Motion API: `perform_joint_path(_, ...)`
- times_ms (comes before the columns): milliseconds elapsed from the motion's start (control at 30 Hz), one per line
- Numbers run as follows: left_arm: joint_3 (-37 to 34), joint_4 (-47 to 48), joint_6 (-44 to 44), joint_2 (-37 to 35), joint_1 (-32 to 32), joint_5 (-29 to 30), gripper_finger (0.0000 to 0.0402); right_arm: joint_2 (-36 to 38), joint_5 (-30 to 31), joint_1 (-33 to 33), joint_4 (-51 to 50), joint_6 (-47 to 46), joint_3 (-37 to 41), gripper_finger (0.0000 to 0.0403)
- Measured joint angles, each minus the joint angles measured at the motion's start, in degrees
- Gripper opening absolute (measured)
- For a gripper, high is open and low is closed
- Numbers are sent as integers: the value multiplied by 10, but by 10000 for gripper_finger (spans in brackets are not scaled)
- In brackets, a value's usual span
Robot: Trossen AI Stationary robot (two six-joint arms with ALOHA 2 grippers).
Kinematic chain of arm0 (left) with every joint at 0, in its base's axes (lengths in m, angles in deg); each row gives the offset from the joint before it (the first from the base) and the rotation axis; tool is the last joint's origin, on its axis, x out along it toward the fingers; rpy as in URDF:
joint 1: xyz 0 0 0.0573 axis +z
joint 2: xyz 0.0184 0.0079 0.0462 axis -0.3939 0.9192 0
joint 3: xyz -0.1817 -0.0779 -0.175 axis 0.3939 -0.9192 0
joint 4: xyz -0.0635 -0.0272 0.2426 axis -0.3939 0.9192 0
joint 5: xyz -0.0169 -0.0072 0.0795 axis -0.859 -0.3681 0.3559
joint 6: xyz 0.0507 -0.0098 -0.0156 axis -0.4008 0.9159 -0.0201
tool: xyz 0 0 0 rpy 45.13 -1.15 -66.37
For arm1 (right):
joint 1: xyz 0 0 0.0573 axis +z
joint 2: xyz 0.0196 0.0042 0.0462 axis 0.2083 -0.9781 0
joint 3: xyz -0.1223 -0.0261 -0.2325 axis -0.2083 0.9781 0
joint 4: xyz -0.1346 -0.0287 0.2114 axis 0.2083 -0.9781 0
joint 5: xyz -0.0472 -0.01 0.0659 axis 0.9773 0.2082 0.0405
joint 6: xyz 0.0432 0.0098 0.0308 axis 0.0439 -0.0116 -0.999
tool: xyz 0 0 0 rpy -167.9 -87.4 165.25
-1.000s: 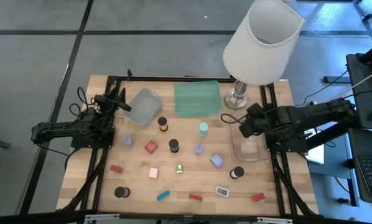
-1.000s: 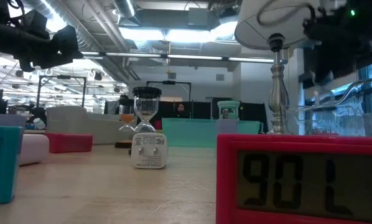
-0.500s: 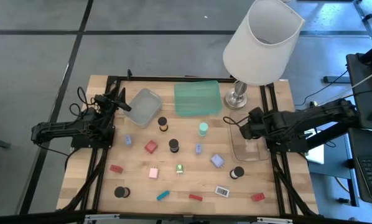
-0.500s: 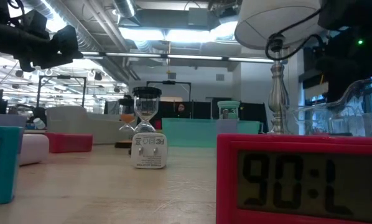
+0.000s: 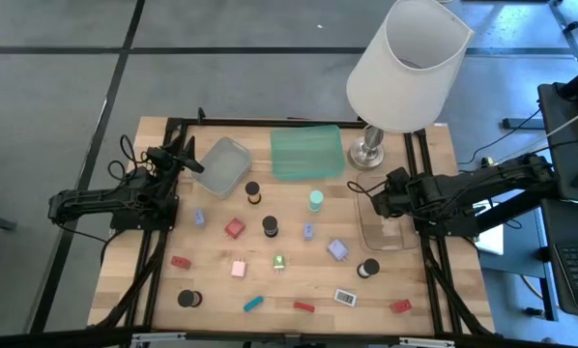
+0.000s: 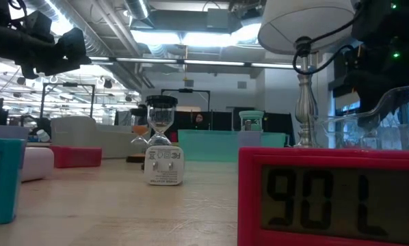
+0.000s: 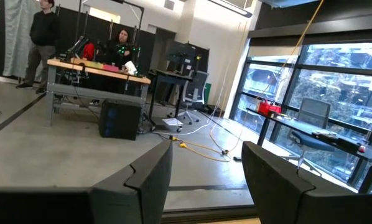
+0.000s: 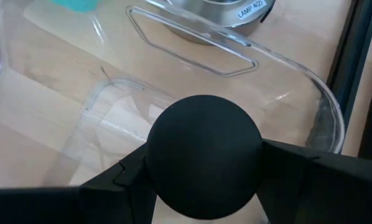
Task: Pick & Place Office items
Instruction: Put the right blue hourglass into the transparent bin
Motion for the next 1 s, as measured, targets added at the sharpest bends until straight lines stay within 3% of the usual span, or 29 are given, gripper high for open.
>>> perform_joint_path(733,0,0,0,0,0,0,191,-29,18,0,19,-41,24,207)
perform_joint_path(1000,0,0,0,0,0,0,190,-29,12,0,30,-41,22,263)
